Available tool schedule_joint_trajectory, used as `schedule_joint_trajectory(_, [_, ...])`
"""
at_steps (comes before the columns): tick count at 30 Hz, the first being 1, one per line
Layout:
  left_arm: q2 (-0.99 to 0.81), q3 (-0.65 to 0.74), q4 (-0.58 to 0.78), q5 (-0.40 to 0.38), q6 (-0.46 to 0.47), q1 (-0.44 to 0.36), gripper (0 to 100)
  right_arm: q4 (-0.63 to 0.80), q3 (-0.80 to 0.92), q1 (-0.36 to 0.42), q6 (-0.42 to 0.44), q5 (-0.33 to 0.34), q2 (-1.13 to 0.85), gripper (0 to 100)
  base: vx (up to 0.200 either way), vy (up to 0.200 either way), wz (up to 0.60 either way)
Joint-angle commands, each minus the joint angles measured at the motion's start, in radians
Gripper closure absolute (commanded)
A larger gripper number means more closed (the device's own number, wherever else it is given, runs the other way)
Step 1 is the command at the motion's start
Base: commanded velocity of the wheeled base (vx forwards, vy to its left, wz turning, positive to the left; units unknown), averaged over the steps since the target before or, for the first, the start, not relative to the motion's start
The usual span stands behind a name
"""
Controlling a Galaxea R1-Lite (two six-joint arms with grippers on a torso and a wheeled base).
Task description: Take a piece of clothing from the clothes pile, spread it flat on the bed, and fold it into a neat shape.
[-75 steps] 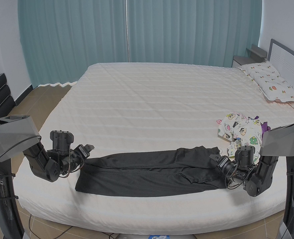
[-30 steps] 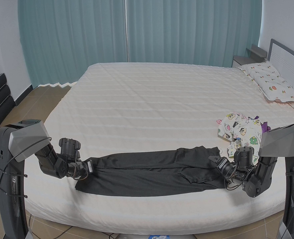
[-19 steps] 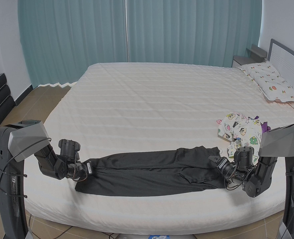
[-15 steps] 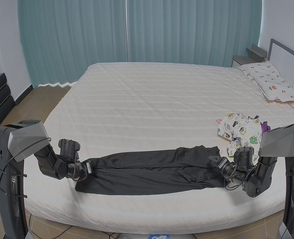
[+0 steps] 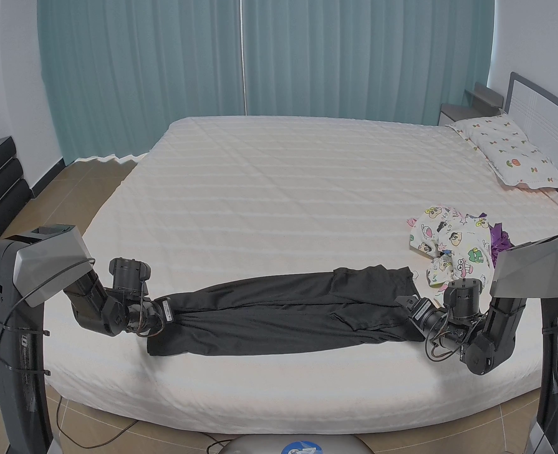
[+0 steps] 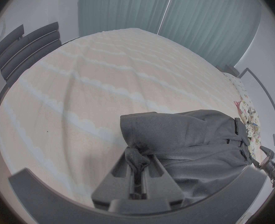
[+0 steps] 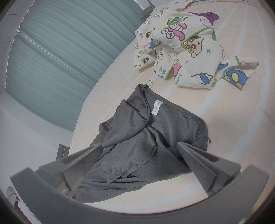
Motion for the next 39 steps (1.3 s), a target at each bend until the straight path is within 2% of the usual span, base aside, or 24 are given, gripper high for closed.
schedule_joint_trajectory(1, [-0.005,-0.012,0.001,0.024,-0.001,-0.004,100,0.000,-0.001,0.001,0.000,0.000,0.001,0,0.000,0.000,0.00])
schedule_joint_trajectory(12, [-0.090,-0.006,0.022,0.035,-0.021,-0.011,100,0.000,-0.003,0.002,0.000,0.000,0.001,0,0.000,0.000,0.00])
schedule_joint_trajectory(16, [-0.102,-0.011,0.072,0.040,-0.040,-0.046,100,0.000,-0.004,0.002,0.000,0.000,-0.001,0,0.000,0.000,0.00])
schedule_joint_trajectory(25, [-0.111,-0.014,0.076,0.047,-0.052,-0.093,100,0.000,-0.006,0.004,0.000,0.000,0.001,0,0.000,0.000,0.00])
schedule_joint_trajectory(39, [-0.142,-0.028,0.079,0.075,-0.052,-0.138,100,0.000,-0.007,0.005,-0.001,0.000,0.001,0,0.000,-0.200,0.00])
